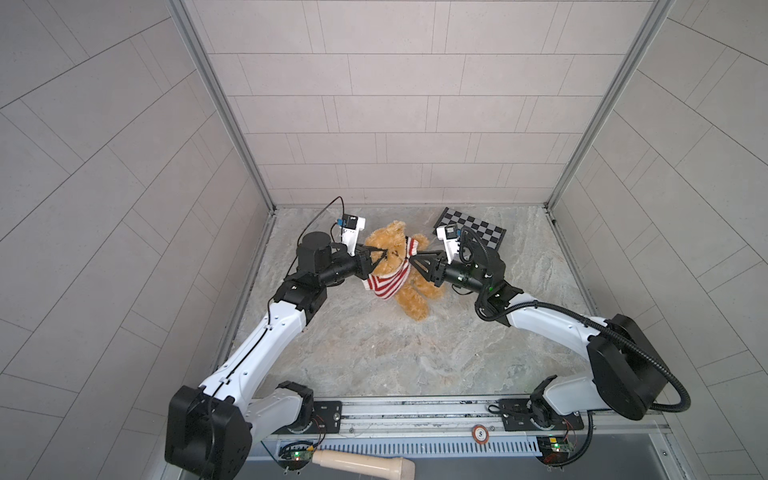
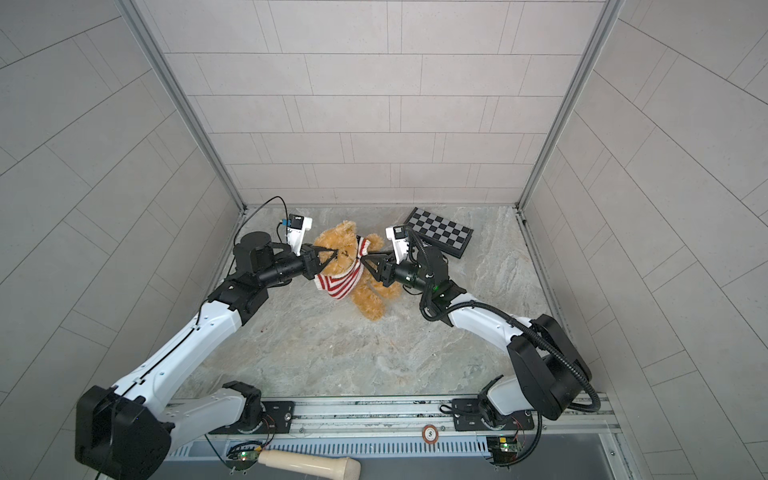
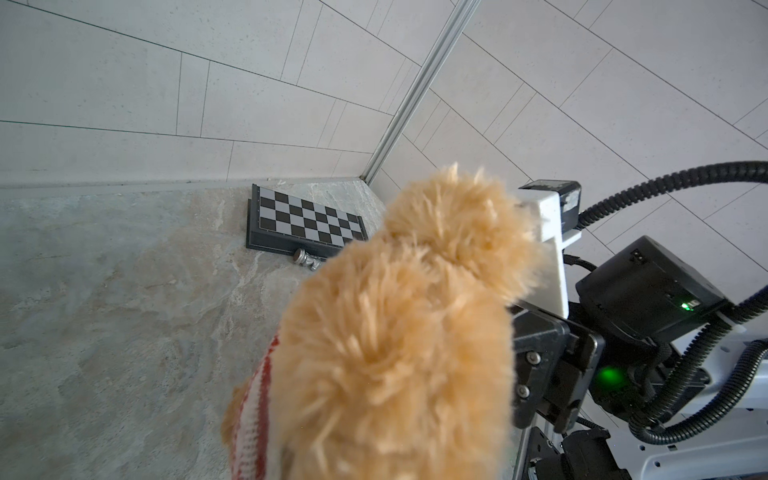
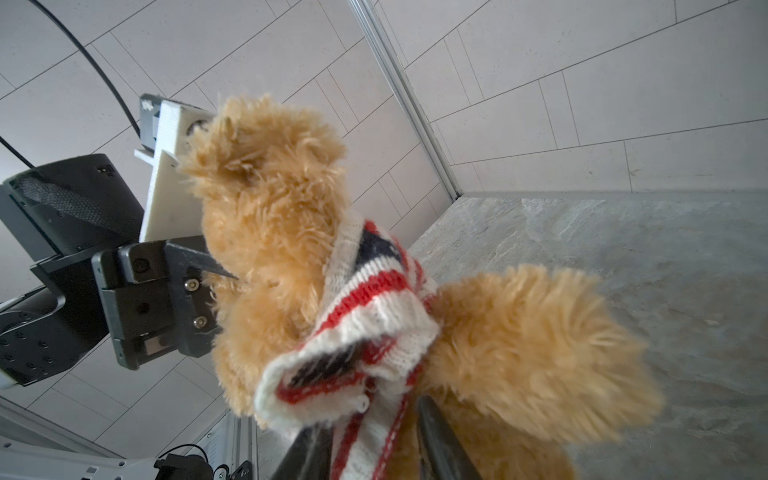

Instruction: Dress the teddy bear

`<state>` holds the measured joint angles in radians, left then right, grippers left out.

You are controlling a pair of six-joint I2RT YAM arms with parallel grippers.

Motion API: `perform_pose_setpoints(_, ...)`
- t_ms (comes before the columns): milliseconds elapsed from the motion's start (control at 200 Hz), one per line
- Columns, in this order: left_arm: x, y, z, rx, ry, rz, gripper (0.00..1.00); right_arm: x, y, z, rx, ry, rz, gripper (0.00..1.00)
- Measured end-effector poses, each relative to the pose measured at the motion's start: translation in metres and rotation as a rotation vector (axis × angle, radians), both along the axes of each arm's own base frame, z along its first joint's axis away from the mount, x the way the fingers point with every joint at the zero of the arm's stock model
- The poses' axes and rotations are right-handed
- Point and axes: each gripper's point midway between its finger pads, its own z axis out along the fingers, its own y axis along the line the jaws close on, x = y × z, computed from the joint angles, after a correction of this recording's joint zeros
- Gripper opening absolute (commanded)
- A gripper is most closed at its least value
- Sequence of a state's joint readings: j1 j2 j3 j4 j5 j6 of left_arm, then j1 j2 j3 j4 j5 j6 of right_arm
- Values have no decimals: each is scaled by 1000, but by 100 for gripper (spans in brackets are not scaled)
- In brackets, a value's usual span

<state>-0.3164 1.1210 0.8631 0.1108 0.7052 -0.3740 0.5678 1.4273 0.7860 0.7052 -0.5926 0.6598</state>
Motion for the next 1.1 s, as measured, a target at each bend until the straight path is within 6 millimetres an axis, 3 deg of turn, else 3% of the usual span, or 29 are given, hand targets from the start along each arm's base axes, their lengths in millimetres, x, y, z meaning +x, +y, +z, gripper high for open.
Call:
perform_pose_setpoints(225,-2,-4,8,-37,-20,-15,0,8,7,-7,16,38,5,33)
perform_pose_setpoints(390,-6,-10,11,-46,-31,-38,0,12,9,-8,46,57,11,14)
perform_pose_setpoints(466,-6,-10,10,-42,-32,-40,0,12,10,-7,53,60,14,0)
perform_pose_setpoints(646,-6,-4,3,-8,-25,-24,0,14,-6,-14,56,79,-28,0)
perform_pose_setpoints(841,-19,8,6,31,-46,-35,0,26,-66,-14,50,81,-195,0)
perform_pose_setpoints(1101,-40,1,13,31,-79,-140,0,30,-68,-31,8,118,-212,0)
